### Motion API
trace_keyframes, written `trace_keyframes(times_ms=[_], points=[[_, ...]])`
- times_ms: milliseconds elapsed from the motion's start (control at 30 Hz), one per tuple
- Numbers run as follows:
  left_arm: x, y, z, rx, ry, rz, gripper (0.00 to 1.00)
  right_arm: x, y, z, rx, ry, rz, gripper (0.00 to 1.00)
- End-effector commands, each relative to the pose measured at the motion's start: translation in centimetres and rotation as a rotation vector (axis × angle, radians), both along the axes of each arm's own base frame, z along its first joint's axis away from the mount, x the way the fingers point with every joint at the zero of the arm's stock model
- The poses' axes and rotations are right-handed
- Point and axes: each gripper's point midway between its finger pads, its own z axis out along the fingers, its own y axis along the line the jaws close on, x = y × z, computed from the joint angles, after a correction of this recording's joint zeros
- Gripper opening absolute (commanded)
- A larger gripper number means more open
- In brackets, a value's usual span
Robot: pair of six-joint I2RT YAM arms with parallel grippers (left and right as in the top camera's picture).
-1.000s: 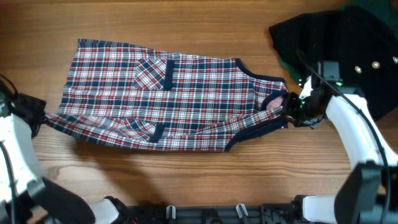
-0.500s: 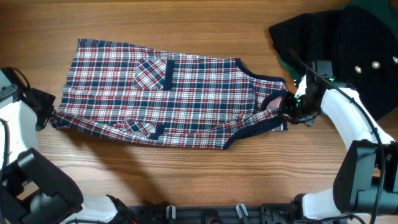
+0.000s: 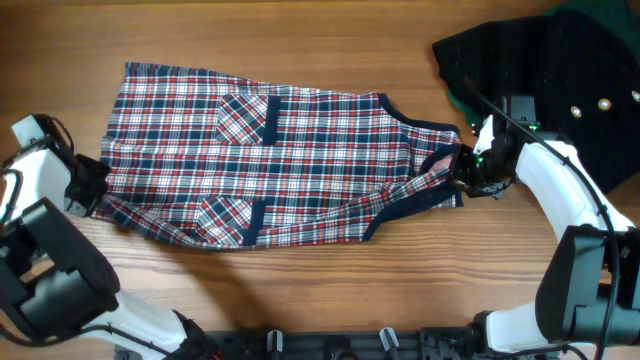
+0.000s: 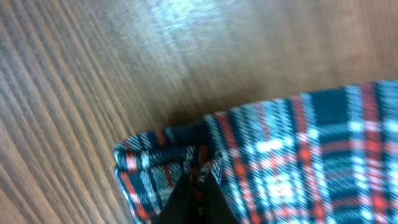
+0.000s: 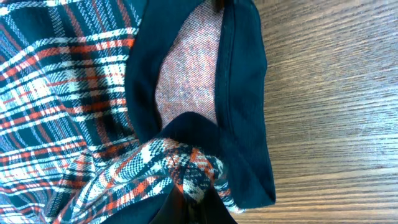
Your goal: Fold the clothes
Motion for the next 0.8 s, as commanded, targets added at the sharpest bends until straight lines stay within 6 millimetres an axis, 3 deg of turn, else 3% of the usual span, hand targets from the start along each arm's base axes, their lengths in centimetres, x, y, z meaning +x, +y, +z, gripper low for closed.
trace_keyframes(times_ms=[0,67,167,233,467,600,767], points=[[2.7,0.1,5.2,0.089,-0.144,-0.019,0.04,1.9,-0.2,1.3,0.000,-0.059,0.017,0.04],[4.1,-0.2,7.4,0.125,-0.229,-0.010,0.04,2.0,-0.2,1.3,0.000,-0.062,0.016,0.04],[5.7,-0.2,8.8,0.175,-0.293,-0.027,0.04,2.0,-0.2,1.3,0.002,-0.059,0.010,0.04],[6.2,-0.2,7.4,0.197,-0.256,-0.031,0.04,1.9,-0.2,1.2,0.002,-0.055,0.010,0.04],[4.9,-0.2,-0.2,0.138,-0.064,-0.029,0.04,1.7,-0.2,1.2,0.001,-0.050,0.011,0.04],[4.6,0.0,-2.1,0.137,-0.025,-0.028,0.04,1.7,-0.5,1.1,-0.015,-0.047,0.011,0.04],[4.6,0.3,-2.3,0.152,-0.018,-0.027,0.04,2.0,-0.6,1.2,-0.024,-0.063,0.022,0.04]])
